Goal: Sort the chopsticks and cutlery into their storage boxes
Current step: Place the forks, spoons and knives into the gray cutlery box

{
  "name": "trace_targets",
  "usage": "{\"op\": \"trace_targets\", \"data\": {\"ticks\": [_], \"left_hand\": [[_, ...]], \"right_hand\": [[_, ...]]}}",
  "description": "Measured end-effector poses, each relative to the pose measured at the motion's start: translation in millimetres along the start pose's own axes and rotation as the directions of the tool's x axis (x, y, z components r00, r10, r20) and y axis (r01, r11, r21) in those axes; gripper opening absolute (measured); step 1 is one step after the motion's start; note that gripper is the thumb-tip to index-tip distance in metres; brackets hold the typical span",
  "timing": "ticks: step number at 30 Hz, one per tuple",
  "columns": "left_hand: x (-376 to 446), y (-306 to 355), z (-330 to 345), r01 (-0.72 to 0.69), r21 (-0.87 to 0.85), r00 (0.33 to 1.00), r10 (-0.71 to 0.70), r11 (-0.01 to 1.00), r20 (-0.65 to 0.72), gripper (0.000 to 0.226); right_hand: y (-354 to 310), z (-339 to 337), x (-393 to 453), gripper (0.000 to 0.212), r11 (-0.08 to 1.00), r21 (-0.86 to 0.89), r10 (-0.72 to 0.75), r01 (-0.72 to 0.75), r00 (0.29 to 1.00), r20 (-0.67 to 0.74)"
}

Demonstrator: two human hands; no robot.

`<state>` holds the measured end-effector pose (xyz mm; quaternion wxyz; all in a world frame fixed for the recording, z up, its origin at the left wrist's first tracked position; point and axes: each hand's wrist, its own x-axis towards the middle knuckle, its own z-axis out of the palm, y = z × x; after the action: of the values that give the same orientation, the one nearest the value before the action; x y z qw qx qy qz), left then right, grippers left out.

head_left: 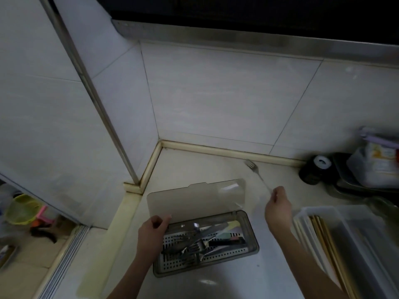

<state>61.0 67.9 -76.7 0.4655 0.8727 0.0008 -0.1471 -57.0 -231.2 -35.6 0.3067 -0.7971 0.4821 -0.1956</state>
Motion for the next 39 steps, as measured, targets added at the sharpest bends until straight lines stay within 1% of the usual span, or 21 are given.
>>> {"op": "trace_targets", "data": {"ticks": [2, 3, 5, 7, 10, 13, 14, 17, 18, 19, 22, 24, 25, 27, 28, 29, 31, 34, 36, 39], "left_hand": [[-1, 4, 0, -0.013, -0.007, 1.000, 0.013, 1.000, -0.005, 0.046], [-1, 6, 0, -0.021, -0.010, 1.000, 0.021, 1.000, -0.008, 0.046], [0, 8, 1, -0.030, -0.025, 1.000, 0.030, 0.999, -0.002, 0.047], [1, 6, 2, -0.035, -0.030, 0.999, 0.035, 0.999, 0.008, 0.047], [3, 4, 2, -0.037, -0.046, 0.999, 0.037, 0.998, 0.009, 0.047], [4, 3, 3, -0.057, -0.054, 0.998, 0.058, 0.997, 0.008, 0.047], [4, 3, 3, -0.061, -0.049, 0.998, 0.061, 0.997, 0.007, 0.048], [3, 2, 2, -0.063, -0.047, 0.998, 0.064, 0.997, 0.016, 0.051], [3, 1, 2, -0.065, -0.052, 0.998, 0.066, 0.997, 0.017, 0.052], [3, 1, 2, -0.067, -0.051, 0.998, 0.068, 0.996, 0.018, 0.053], [4, 1, 2, -0.076, -0.042, 0.997, 0.077, 0.996, 0.016, 0.051], [5, 2, 2, -0.076, -0.038, 0.997, 0.077, 0.996, 0.017, 0.048], [5, 3, 2, -0.078, -0.034, 0.997, 0.079, 0.996, 0.018, 0.048], [7, 5, 3, -0.087, -0.027, 0.996, 0.088, 0.996, 0.032, 0.048], [9, 8, 4, -0.087, -0.025, 0.995, 0.089, 0.996, 0.050, 0.048], [12, 11, 5, -0.082, -0.022, 0.994, 0.084, 0.996, 0.075, 0.049], [19, 20, 8, -0.078, 0.000, 0.988, 0.078, 0.997, 0.135, 0.049], [24, 36, 20, -0.097, 0.025, 0.973, 0.090, 0.995, 0.214, 0.043], [22, 43, 29, -0.094, 0.022, 0.968, 0.086, 0.995, 0.236, 0.039], [17, 44, 36, -0.056, 0.000, 0.973, 0.055, 0.998, 0.223, 0.038]], "right_hand": [[-6, -25, -15, 0.013, 0.982, 0.187, -0.015, 0.034, 0.994, -0.105], [-9, -37, -23, 0.015, 0.961, 0.272, -0.019, 0.054, 0.991, -0.129], [-13, -58, -39, 0.016, 0.921, 0.375, -0.058, 0.104, 0.990, -0.131], [-11, -70, -52, 0.019, 0.901, 0.407, -0.130, 0.152, 0.988, -0.079], [-4, -70, -67, 0.022, 0.902, 0.387, -0.252, 0.191, 0.961, 0.113], [-6, -55, -84, 0.027, 0.925, 0.299, -0.326, 0.234, 0.894, 0.308], [-7, -45, -89, 0.028, 0.927, 0.253, -0.356, 0.278, 0.868, 0.348], [-9, -19, -99, 0.019, 0.886, 0.123, -0.452, 0.446, 0.778, 0.437], [-7, -13, -100, 0.020, 0.876, 0.107, -0.465, 0.471, 0.763, 0.450], [-6, -10, -100, 0.023, 0.876, 0.107, -0.466, 0.471, 0.764, 0.447], [-3, -14, -95, 0.031, 0.909, 0.113, -0.413, 0.401, 0.833, 0.368], [-2, -23, -90, 0.022, 0.940, 0.141, -0.340, 0.312, 0.897, 0.281], [-1, -27, -86, 0.023, 0.950, 0.145, -0.304, 0.276, 0.922, 0.238], [0, -32, -76, 0.039, 0.960, 0.145, -0.262, 0.238, 0.949, 0.177], [0, -33, -71, 0.046, 0.963, 0.153, -0.249, 0.224, 0.952, 0.175], [-1, -33, -65, 0.052, 0.964, 0.170, -0.235, 0.203, 0.952, 0.197], [-5, -31, -54, 0.058, 0.967, 0.223, -0.183, 0.120, 0.940, 0.289], [-9, -29, -42, 0.053, 0.957, 0.289, -0.094, -0.026, 0.914, 0.394], [-8, -30, -39, 0.048, 0.960, 0.273, -0.056, -0.062, 0.914, 0.403], [9, -34, -41, 0.047, 0.980, 0.190, -0.018, -0.066, 0.912, 0.411]]}}
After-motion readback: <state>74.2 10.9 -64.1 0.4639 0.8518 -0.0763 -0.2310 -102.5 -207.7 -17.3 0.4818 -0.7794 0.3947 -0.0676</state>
